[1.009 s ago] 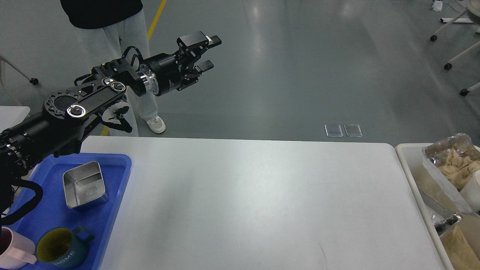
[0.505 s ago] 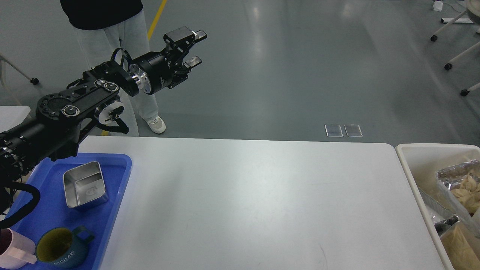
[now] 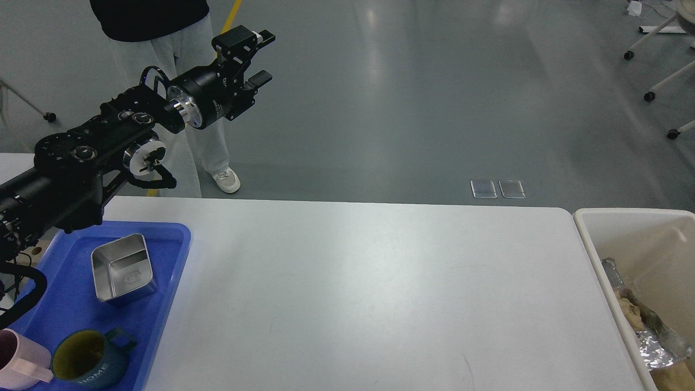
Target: Tidy desktop
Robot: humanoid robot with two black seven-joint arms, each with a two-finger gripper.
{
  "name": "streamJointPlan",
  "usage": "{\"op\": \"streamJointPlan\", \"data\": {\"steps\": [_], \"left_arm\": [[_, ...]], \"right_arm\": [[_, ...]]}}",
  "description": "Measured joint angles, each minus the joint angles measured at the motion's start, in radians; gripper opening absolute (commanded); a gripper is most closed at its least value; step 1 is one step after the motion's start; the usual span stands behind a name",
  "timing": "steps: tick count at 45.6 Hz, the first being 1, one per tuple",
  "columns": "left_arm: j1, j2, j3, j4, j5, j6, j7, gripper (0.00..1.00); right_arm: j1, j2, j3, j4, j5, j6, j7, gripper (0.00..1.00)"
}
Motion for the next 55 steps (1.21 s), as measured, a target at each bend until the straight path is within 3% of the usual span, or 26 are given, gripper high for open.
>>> {"op": "streamJointPlan", "data": {"steps": [10, 13, 22, 28, 37, 40, 44, 50, 55], "left_arm": [[0.021, 0.004, 0.000, 0.033, -0.148, 0.000, -0.003, 0.84], [0.027, 0.004, 0.000, 0.036, -0.169, 0.000, -0.005, 0.92], [0.030, 0.012, -0.001, 0.072, -0.184, 0.006, 0.000, 0.94], [0.034, 0.007, -0.018, 0.081, -0.189, 0.068, 0.004, 0.93], [0.108, -0.008, -0.156, 0.085, -0.213, 0.173, -0.005, 0.93], [0.140, -0.028, -0.208, 0.085, -0.216, 0.183, -0.027, 0.93], [0.176, -0.059, -0.262, 0.085, -0.219, 0.186, -0.088, 0.93], [0.211, -0.075, -0.288, 0.086, -0.223, 0.181, -0.178, 0.93], [0.221, -0.086, -0.295, 0.086, -0.232, 0.176, -0.222, 0.94]], "right_arm": [[0.092, 0.024, 0.171, 0.001, 0.000, -0.048, 0.000, 1.00], [0.148, 0.053, 0.222, 0.003, 0.001, -0.081, 0.000, 1.00], [0.296, 0.169, 0.393, 0.007, 0.002, -0.132, 0.000, 1.00], [0.366, 0.238, 0.430, 0.011, 0.001, -0.135, 0.003, 1.00], [0.454, 0.343, 0.451, 0.013, 0.001, -0.127, 0.007, 1.00], [0.476, 0.374, 0.481, 0.017, 0.002, -0.117, 0.007, 1.00], [0.493, 0.403, 0.528, 0.032, 0.002, -0.080, 0.007, 1.00], [0.498, 0.433, 0.559, 0.092, 0.002, 0.043, 0.007, 1.00], [0.494, 0.451, 0.569, 0.121, 0.003, 0.158, 0.008, 1.00]]}}
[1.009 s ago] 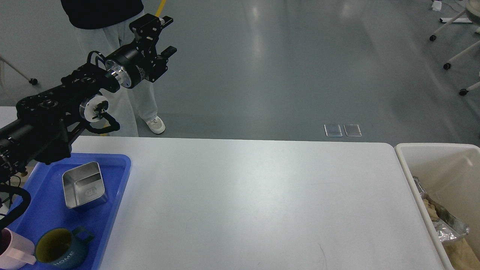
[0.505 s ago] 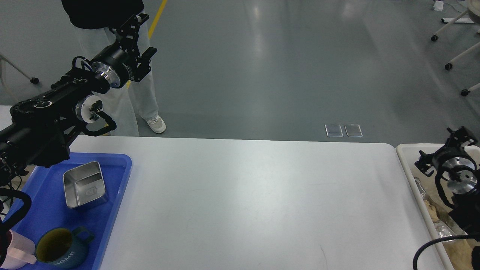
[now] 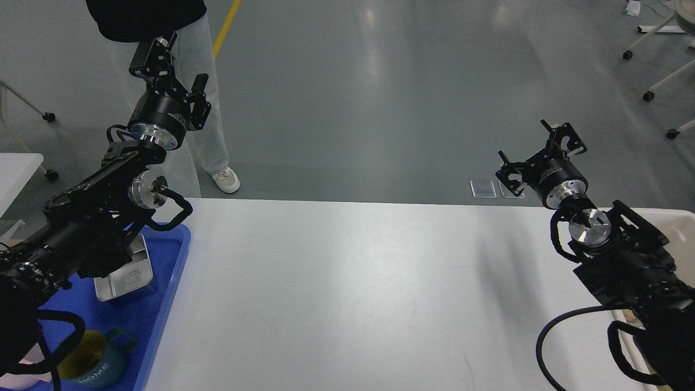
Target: Tidy desktop
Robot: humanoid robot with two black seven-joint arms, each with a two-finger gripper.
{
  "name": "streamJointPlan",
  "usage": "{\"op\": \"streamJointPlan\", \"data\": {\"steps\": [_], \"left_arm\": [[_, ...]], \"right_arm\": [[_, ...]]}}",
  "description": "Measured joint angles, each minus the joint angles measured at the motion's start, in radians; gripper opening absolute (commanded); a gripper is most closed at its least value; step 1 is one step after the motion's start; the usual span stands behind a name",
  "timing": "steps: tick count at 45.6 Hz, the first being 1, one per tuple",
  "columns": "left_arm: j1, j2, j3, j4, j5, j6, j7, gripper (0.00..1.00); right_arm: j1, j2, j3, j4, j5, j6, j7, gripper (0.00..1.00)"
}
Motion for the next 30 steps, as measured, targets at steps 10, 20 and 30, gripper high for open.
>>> {"op": "streamJointPlan", "data": {"steps": [10, 20, 30], "left_arm": [[0.002, -0.044, -0.017, 0.042, -0.046, -0.044, -0.017, 0.94], [0.011, -0.089, -0.022, 0.104, -0.106, -0.087, -0.021, 0.96], [0.047, -0.108, -0.064, 0.107, -0.110, -0.091, -0.060, 0.98]], "right_arm": [[-0.016, 0.030, 0.042, 0.005, 0.000, 0.197, 0.001, 1.00], [-0.062, 0.064, 0.060, 0.007, 0.000, 0.223, 0.010, 1.00], [-0.079, 0.074, 0.061, 0.008, -0.001, 0.223, 0.068, 1.00]]}}
